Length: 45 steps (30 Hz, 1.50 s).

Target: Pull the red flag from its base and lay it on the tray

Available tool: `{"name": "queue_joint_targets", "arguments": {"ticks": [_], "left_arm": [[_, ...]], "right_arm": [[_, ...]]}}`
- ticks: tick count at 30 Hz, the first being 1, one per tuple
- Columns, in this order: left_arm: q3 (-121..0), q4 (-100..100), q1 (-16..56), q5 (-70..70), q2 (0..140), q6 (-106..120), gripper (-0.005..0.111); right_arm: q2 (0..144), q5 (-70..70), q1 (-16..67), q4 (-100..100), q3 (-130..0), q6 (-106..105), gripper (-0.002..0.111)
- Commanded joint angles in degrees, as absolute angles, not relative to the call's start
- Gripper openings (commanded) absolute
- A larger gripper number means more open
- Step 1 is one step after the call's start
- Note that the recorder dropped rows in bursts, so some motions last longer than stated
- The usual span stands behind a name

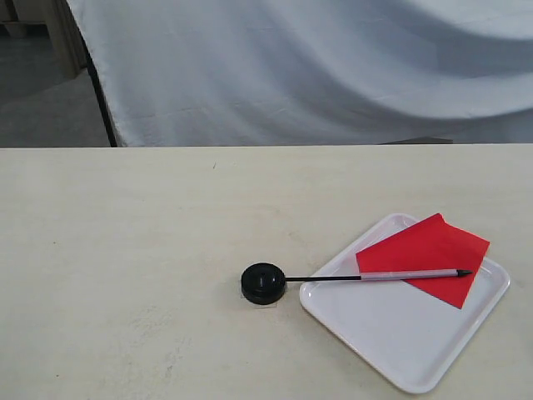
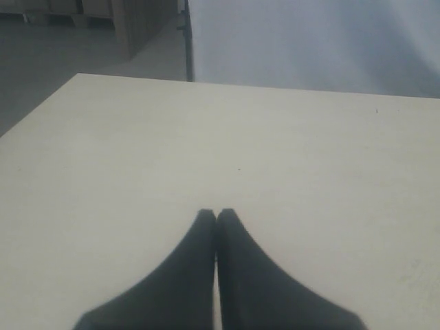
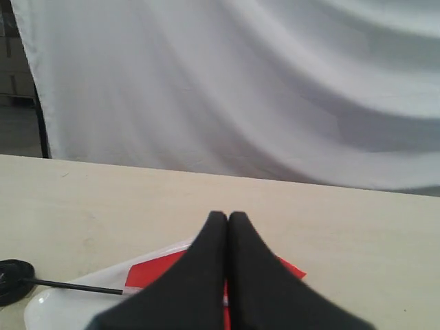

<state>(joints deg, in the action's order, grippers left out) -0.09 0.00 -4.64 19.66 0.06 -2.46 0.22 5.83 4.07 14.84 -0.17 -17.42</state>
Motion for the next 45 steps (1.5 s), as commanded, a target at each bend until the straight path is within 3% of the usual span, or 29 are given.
{"name": "queue_joint_targets", "arguments": {"ticks": [1, 45], "left_arm": [[0.0, 0.0, -4.8, 19.6, 0.0, -2.4, 0.0], [0.0, 0.0, -4.8, 19.6, 0.0, -2.4, 0.0]], "right_arm": [[0.0, 6.6, 4.3, 13.7, 0.0, -19.4, -0.001], [0.0, 9.7, 4.3, 16.4, 0.0, -14.6, -0.001]]}}
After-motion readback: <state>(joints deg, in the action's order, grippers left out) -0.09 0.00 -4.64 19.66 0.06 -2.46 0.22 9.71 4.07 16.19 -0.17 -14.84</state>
